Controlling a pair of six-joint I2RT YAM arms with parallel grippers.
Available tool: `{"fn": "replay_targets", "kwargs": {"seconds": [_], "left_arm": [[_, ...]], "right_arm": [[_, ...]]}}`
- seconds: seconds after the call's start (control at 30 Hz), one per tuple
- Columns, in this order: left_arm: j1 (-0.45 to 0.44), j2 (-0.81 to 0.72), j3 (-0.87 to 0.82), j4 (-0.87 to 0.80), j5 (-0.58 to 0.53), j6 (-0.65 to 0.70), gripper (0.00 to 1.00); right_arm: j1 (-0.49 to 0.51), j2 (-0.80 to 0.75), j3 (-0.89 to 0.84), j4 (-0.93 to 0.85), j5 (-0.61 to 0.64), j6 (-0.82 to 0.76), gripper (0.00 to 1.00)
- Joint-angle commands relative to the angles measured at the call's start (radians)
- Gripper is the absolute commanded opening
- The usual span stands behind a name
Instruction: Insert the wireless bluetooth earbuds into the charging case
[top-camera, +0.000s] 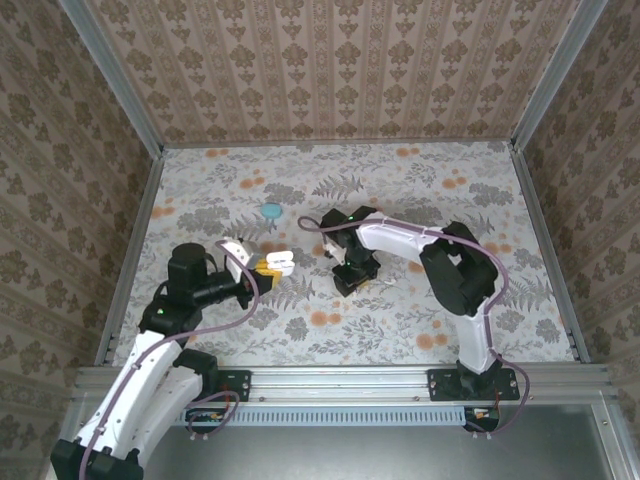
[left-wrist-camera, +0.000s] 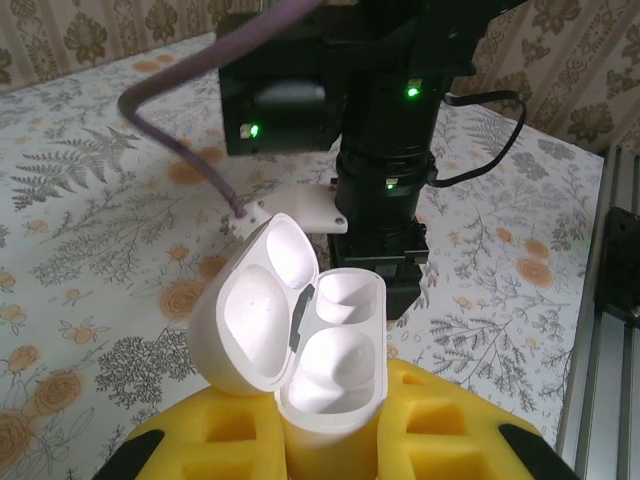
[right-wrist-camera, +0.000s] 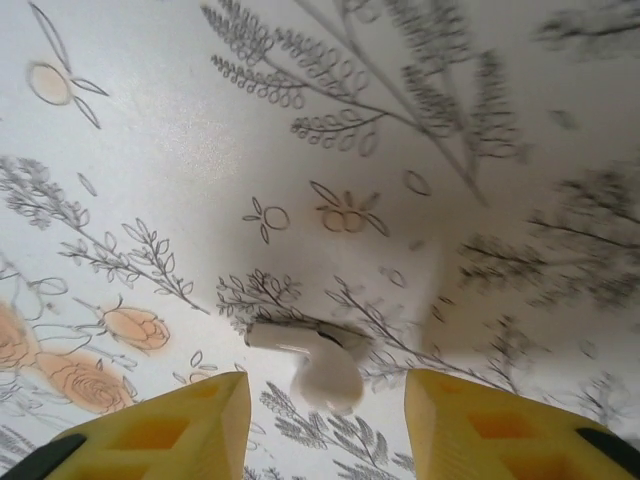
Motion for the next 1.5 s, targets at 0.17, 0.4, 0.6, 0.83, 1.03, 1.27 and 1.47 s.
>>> {"fn": "replay_targets", "kwargs": {"seconds": [0.17,0.4,0.6,0.83,1.03,1.27,1.47], "left_arm": [[-0.017,-0.013,0.017,0.049,-0.017,-0.055,0.00],[-0.050,0.056,0.020,0.108,-0.038,-0.079,0.00],[-0.094,0.122,0.027,0.156,-0.058,-0.085,0.00],[-0.151,0.178,0.039,0.185,-0.084,-0.081,0.00],[-0.165,0.197,0.041,0.192,-0.090,-0.074,0.00],[-0.170,0.219,0.041,0.200,-0.090,-0.069,0.00],[-0.172,0.230,0.044,0.201,-0.089,-0.062,0.00]], "right_arm": [[-0.010,-0.260,-0.175,0.160,0.082,0.374,0.49],[0.041,-0.369,-0.381,0.385,0.137,0.657,0.45],[0.074,-0.338,-0.406,0.418,0.161,0.677,0.41],[0.074,-0.295,-0.391,0.451,0.177,0.664,0.36],[0.074,-0.267,-0.385,0.445,0.186,0.656,0.35],[0.074,-0.247,-0.388,0.447,0.185,0.651,0.34],[0.074,-0.226,-0.389,0.451,0.184,0.645,0.32]]}}
